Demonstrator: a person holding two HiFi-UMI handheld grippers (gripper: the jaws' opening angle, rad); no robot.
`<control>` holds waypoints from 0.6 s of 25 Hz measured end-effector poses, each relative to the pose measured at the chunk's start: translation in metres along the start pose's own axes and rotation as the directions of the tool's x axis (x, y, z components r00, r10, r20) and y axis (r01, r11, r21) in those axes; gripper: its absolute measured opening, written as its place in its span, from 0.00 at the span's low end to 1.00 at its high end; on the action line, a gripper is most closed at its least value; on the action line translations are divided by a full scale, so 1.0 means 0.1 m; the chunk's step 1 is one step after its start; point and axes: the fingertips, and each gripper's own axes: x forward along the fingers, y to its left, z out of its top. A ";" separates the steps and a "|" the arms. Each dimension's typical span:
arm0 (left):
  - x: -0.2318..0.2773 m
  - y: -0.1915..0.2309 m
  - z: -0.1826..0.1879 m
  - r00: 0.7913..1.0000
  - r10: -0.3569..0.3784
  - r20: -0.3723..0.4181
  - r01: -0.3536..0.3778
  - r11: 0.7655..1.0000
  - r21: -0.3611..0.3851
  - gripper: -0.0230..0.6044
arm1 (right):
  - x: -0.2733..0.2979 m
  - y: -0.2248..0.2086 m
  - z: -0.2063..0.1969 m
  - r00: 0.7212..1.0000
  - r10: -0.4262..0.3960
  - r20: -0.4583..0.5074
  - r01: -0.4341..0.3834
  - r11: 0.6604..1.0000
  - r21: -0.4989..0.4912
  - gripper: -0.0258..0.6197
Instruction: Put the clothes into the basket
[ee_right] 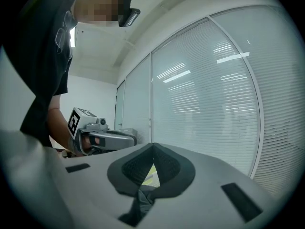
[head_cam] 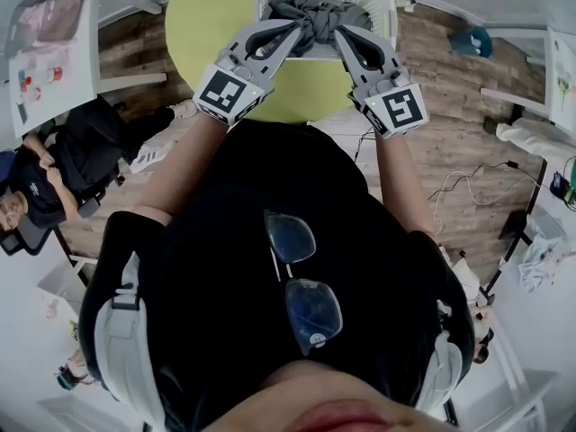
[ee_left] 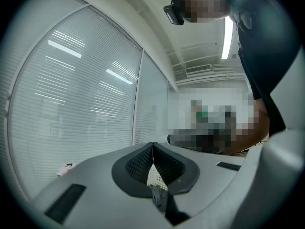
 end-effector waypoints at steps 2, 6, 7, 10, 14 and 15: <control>0.00 -0.03 0.00 1.000 -0.008 -0.001 0.008 1.000 -0.001 0.05 | -0.01 0.01 0.00 1.000 0.004 0.001 -0.004 1.000 0.000 0.08; 0.01 -0.05 -0.01 1.000 -0.013 -0.009 0.013 1.000 0.002 0.05 | -0.03 0.00 0.01 1.000 0.006 0.011 -0.006 1.000 0.014 0.08; 0.01 -0.06 -0.01 1.000 -0.014 -0.016 0.014 1.000 0.001 0.05 | -0.04 0.00 0.02 1.000 0.006 0.012 -0.006 1.000 0.016 0.08; 0.00 -0.07 -0.03 1.000 -0.017 -0.018 0.017 1.000 -0.001 0.05 | -0.06 0.01 0.00 1.000 0.009 0.014 -0.009 1.000 0.019 0.08; 0.01 -0.07 -0.03 1.000 -0.011 0.004 0.011 1.000 -0.004 0.05 | -0.06 0.02 -0.02 1.000 0.009 0.011 -0.009 1.000 0.026 0.08; 0.01 -0.07 -0.02 1.000 -0.010 0.004 0.010 1.000 -0.003 0.05 | -0.06 0.02 -0.03 1.000 0.009 0.011 -0.010 1.000 0.028 0.08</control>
